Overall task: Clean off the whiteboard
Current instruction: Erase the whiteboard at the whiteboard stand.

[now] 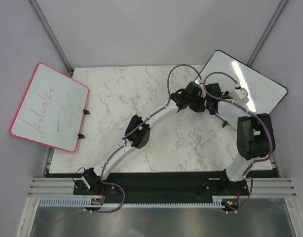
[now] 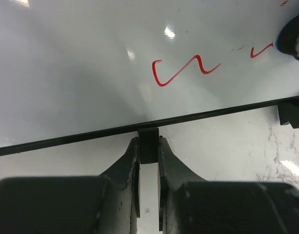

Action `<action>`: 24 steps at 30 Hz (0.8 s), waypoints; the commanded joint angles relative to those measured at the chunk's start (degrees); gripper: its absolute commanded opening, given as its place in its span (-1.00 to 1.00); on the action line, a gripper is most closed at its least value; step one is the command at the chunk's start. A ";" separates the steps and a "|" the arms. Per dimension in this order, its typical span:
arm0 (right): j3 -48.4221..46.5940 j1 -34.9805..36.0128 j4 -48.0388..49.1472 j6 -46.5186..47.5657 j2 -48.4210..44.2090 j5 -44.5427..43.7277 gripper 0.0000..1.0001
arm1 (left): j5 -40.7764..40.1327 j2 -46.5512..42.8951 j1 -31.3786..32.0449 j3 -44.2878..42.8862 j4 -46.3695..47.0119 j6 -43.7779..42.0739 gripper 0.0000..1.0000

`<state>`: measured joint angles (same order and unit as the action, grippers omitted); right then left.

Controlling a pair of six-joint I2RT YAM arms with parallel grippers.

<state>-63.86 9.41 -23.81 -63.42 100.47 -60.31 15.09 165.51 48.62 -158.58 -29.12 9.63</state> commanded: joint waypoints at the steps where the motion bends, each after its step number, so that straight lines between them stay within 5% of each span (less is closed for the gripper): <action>1: 3.91 -4.31 2.62 -1.19 -3.69 0.64 -1.00 | 4.95 1.66 1.13 -1.82 -3.66 1.09 -0.96; 3: 6.19 -5.19 8.40 10.80 -5.98 4.56 -1.00 | 4.95 1.66 1.04 -1.82 -3.66 1.18 -0.96; 4: 7.24 -5.80 19.66 18.78 -6.94 10.33 -1.00 | 4.86 1.66 1.04 -1.82 -3.57 1.18 -0.96; 6: 7.00 -6.60 25.81 33.36 -7.30 22.49 -1.00 | 4.86 1.57 1.04 -1.73 -3.57 1.18 -0.96; 12: 1.02 -6.68 27.16 58.89 -8.26 35.95 -1.00 | 5.03 1.57 1.04 -1.82 -3.57 1.18 -0.96; 18: -2.59 -5.11 30.02 61.30 -6.16 39.14 -1.00 | 5.04 1.66 1.04 -1.82 -3.57 1.18 -0.96; 24: -4.43 -2.91 38.92 63.51 -1.34 29.91 -1.00 | 5.04 1.66 1.04 -1.90 -3.66 1.18 -0.96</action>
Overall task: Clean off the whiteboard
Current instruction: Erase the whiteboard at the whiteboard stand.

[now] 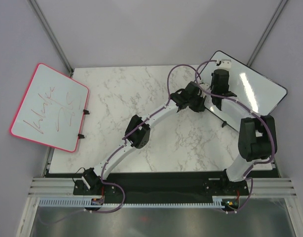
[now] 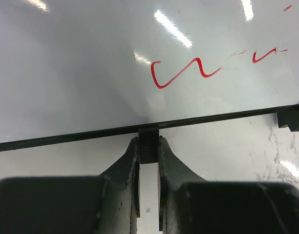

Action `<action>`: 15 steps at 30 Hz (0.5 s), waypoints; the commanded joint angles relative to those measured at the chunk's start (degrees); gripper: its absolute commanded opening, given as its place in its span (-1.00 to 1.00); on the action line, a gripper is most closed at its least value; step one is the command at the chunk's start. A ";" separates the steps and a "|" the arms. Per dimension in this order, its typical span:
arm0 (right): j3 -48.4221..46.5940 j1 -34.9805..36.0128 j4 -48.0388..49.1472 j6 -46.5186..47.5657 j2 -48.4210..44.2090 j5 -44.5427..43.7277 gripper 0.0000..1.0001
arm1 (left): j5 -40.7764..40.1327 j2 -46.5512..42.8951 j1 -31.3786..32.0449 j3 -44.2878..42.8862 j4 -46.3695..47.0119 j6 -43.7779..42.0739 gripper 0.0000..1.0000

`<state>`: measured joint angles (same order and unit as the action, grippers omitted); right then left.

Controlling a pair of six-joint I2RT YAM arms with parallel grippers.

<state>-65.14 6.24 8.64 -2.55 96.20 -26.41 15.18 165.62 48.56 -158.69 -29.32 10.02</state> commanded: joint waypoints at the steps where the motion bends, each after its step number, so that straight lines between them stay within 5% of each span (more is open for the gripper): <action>1: -3.49 0.26 7.26 2.98 3.55 -4.87 -1.00 | 4.95 1.63 1.10 -1.71 -3.46 0.79 -0.96; 15: 10.91 0.09 6.74 -6.07 -1.97 -6.81 -1.00 | 5.04 1.72 1.10 -1.97 -3.46 0.79 -0.96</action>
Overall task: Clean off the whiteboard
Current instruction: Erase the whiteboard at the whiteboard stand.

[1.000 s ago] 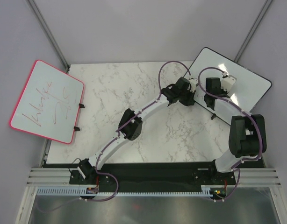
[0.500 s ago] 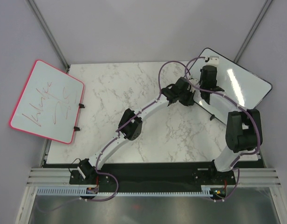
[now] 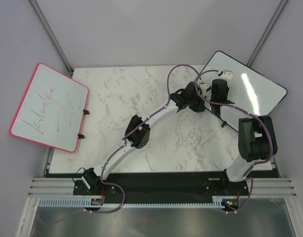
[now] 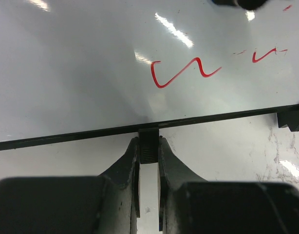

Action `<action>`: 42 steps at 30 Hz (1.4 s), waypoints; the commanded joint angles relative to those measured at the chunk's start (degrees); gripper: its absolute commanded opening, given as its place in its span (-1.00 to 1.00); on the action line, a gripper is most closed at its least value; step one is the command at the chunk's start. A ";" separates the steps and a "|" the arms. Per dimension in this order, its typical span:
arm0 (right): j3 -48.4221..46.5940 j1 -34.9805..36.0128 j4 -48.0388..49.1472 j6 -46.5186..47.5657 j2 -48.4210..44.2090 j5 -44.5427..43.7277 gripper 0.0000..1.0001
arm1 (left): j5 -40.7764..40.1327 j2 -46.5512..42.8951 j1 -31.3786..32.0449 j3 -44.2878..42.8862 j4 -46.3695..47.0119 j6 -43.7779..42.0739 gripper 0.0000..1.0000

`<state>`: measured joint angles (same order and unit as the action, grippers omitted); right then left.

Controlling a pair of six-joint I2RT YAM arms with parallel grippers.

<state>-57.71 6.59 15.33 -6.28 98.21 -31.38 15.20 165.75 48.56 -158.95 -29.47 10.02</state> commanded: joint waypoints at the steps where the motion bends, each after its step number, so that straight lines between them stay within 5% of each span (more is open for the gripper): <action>1: 4.35 -0.35 -0.39 -2.24 -4.26 -2.02 -1.00 | 5.10 1.68 1.10 -1.71 -3.31 0.79 -0.96; 5: 3.58 -0.70 -0.05 -1.54 -4.17 -4.13 -1.00 | 4.93 1.50 1.10 -1.53 -3.31 0.79 -0.96; 15: -16.10 -3.25 -3.02 -2.85 4.44 -3.34 -1.00 | 5.19 1.42 1.02 -1.45 -3.22 0.96 -0.96; 30: 6.90 -2.37 0.75 -10.68 -3.38 -4.39 -1.00 | 5.01 1.59 1.10 -1.71 -3.31 0.96 -0.96; 42: -5.55 -2.55 8.31 -5.83 3.20 -6.26 -1.00 | 5.10 1.68 1.10 -1.80 -3.31 0.96 -0.96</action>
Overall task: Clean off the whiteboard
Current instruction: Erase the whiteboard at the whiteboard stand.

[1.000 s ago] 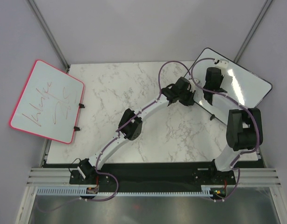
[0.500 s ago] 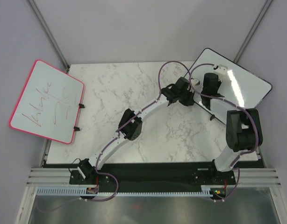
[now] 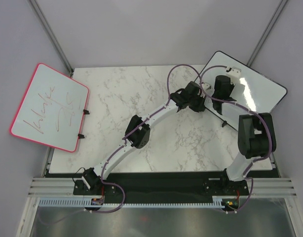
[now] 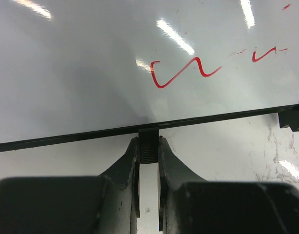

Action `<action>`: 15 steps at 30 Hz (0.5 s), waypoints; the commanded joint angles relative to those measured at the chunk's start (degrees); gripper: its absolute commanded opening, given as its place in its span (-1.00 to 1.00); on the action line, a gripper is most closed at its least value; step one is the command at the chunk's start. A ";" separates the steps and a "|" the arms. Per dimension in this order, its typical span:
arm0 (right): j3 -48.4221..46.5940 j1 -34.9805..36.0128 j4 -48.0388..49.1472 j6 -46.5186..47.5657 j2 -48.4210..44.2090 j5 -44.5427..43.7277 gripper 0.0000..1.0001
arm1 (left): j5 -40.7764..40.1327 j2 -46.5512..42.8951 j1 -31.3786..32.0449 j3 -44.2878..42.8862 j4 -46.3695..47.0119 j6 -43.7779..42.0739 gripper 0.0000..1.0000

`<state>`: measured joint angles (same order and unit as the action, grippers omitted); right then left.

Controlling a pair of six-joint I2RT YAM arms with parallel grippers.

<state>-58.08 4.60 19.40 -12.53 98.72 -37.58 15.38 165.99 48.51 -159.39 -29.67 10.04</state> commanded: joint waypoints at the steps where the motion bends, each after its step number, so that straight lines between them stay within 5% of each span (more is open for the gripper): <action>1: -5.72 -0.04 4.24 -0.29 3.49 0.49 -1.00 | 4.93 1.44 1.06 -1.53 -3.11 0.94 -0.96; 7: -4.50 3.92 7.41 -6.51 7.37 -3.28 -1.00 | 5.10 1.44 1.06 -1.45 -3.11 1.03 -0.96; 15: 5.50 2.26 6.44 -9.09 -3.08 -11.01 -1.00 | 5.10 1.44 1.06 -1.45 -3.11 1.03 -0.96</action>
<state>-56.73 7.70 26.22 -18.68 100.79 -44.01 15.75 166.06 48.34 -159.50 -29.71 10.46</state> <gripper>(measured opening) 0.226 0.169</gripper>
